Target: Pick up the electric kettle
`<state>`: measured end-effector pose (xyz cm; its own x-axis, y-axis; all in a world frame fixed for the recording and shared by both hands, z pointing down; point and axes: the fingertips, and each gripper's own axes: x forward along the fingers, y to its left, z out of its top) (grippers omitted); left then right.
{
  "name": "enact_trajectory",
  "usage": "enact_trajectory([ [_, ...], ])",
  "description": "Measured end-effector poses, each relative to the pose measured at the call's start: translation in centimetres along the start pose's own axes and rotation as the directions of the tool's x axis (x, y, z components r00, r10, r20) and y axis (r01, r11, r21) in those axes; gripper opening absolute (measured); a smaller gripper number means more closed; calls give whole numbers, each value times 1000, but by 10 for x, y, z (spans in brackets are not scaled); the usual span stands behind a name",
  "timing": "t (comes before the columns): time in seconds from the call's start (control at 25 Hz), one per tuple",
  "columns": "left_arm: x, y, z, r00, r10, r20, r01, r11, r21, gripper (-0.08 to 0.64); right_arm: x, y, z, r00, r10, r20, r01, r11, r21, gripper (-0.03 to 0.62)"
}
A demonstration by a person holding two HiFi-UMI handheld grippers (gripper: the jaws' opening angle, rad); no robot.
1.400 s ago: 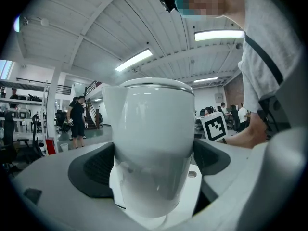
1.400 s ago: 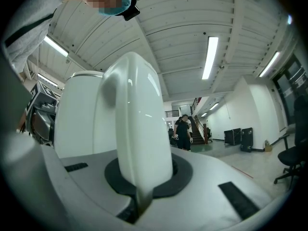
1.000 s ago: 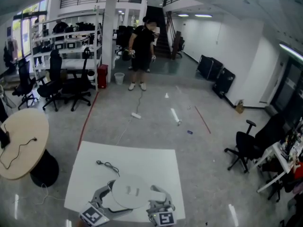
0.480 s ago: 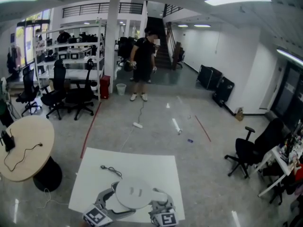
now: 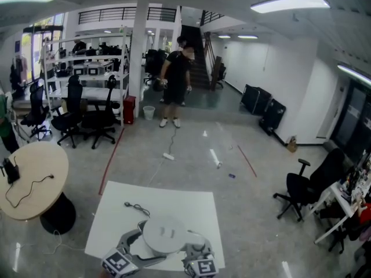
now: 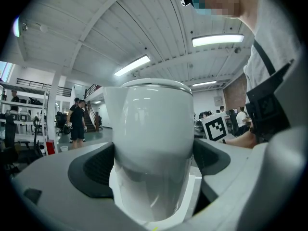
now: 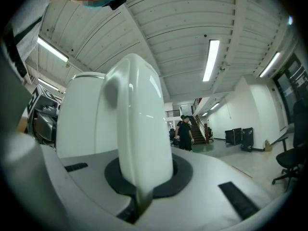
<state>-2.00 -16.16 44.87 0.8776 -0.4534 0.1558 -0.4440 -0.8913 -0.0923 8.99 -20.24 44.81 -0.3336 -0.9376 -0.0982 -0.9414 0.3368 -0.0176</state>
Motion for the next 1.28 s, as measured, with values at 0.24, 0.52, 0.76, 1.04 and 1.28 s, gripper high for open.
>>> enact_trajectory([
  [0.24,1,-4,-2,1000,7,1,-7,1000,-10,512,-3,-1,-3,1000,6,-11,-6,1000,9,2],
  [0.52,-2,-6,3,1000,23,14,-23,999,-28,512,-4,0,-4,1000,20,-12,-20,1000,-4,2],
  [0.76,-5,-3,8,999,36,22,-35,999,-27,512,-2,4,-1,999,29,-14,-29,1000,4,1],
  [1.04,-3,-2,12,999,39,31,-38,999,-30,512,-2,3,2,999,36,-32,-37,999,-15,1],
  [1.28,-4,-2,6,999,30,25,-29,999,-36,514,0,6,4,999,37,-20,-37,999,0,2],
])
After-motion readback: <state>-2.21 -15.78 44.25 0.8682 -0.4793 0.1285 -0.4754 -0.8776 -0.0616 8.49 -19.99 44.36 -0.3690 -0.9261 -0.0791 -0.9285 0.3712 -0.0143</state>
